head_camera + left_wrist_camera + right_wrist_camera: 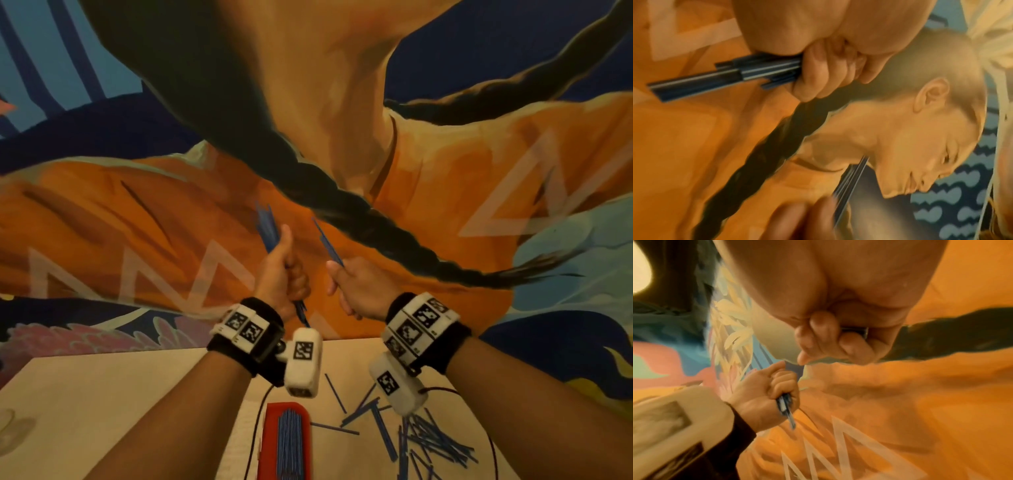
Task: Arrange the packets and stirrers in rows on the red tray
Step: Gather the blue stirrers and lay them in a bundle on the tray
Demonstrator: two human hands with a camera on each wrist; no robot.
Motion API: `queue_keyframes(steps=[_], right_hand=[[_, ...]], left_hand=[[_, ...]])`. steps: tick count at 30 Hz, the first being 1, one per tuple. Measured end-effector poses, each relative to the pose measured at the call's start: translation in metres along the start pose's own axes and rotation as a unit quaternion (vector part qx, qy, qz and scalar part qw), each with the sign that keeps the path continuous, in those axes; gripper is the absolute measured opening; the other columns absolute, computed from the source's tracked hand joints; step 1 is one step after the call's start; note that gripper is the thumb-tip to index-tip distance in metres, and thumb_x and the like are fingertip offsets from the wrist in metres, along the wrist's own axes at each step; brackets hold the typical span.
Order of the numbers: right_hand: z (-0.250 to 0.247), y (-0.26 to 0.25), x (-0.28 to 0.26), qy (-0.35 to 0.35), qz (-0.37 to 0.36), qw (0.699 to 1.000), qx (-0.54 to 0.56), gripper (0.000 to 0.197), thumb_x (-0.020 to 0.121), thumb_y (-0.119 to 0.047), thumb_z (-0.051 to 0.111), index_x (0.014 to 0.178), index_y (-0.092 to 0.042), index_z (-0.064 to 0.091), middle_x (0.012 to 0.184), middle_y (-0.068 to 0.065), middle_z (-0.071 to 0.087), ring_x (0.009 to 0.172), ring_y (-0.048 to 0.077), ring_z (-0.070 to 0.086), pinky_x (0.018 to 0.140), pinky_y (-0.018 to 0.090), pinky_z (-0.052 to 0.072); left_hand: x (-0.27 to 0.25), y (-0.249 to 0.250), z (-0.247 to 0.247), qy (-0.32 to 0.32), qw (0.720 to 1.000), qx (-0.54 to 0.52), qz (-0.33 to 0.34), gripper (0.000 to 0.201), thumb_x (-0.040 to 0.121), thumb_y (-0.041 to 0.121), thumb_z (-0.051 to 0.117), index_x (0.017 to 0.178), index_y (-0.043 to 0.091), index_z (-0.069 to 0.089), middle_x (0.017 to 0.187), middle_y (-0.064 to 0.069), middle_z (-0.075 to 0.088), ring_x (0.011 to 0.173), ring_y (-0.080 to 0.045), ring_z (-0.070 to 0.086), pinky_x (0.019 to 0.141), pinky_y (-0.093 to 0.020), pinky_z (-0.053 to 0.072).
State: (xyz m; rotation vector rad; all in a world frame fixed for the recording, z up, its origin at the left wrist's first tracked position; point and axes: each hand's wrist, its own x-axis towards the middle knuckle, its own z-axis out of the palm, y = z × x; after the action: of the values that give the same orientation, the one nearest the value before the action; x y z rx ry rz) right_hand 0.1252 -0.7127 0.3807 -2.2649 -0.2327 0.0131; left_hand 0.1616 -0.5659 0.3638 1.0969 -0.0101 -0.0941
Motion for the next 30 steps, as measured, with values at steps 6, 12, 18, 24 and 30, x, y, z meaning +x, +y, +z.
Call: queue_keyframes(steps=[6, 12, 18, 24, 30], right_hand=[[0.008, -0.02, 0.002, 0.045, -0.095, 0.951, -0.292, 0.019, 0.097, -0.028, 0.038, 0.087, -0.024, 0.054, 0.068, -0.003, 0.053, 0.068, 0.022, 0.058, 0.067, 0.04, 0.054], [0.007, -0.026, 0.0, 0.042, -0.144, 0.9, -0.409, 0.024, 0.097, -0.03, 0.04, 0.101, -0.02, 0.063, 0.077, -0.006, 0.054, 0.065, 0.017, 0.054, 0.063, 0.037, 0.053], [-0.001, -0.031, -0.016, 0.041, -0.15, 0.913, -0.377, 0.021, 0.092, -0.024, 0.049, 0.112, -0.018, 0.052, 0.087, -0.004, 0.061, 0.071, 0.015, 0.057, 0.071, 0.034, 0.056], [0.0, -0.018, -0.021, 0.011, -0.154, 0.965, -0.212, 0.022, 0.09, -0.03, 0.06, 0.11, -0.026, 0.053, 0.073, -0.013, 0.051, 0.063, -0.002, 0.049, 0.059, 0.011, 0.039], [-0.001, 0.006, -0.018, -0.119, 0.012, 0.991, -0.057, 0.044, 0.091, -0.036, 0.065, 0.131, -0.022, 0.051, 0.127, -0.004, 0.055, 0.099, 0.016, 0.061, 0.079, 0.03, 0.055]], left_hand=[[-0.011, -0.015, 0.018, -0.04, 0.997, 0.071, -0.013, 0.051, 0.078, 0.068, 0.063, 0.055, 0.024, 0.052, 0.045, 0.005, 0.037, 0.036, -0.01, 0.032, 0.039, -0.02, 0.019], [-0.01, -0.014, 0.024, 0.022, 0.996, 0.086, 0.016, 0.033, 0.096, 0.039, 0.058, 0.071, 0.019, 0.058, 0.057, -0.001, 0.048, 0.05, -0.018, 0.047, 0.045, -0.025, 0.033], [-0.009, -0.008, 0.027, 0.081, 0.993, 0.082, 0.037, 0.037, 0.101, 0.035, 0.052, 0.068, 0.018, 0.053, 0.055, 0.0, 0.047, 0.048, -0.015, 0.046, 0.044, -0.024, 0.035], [-0.008, -0.003, 0.024, 0.087, 0.994, 0.049, 0.041, 0.041, 0.103, 0.042, 0.048, 0.07, 0.018, 0.044, 0.051, 0.002, 0.039, 0.044, -0.015, 0.039, 0.048, -0.029, 0.037], [-0.002, 0.008, 0.021, 0.075, 0.994, -0.073, 0.041, 0.032, 0.103, 0.034, 0.05, 0.077, 0.017, 0.039, 0.051, 0.003, 0.034, 0.044, -0.012, 0.038, 0.044, -0.025, 0.039]])
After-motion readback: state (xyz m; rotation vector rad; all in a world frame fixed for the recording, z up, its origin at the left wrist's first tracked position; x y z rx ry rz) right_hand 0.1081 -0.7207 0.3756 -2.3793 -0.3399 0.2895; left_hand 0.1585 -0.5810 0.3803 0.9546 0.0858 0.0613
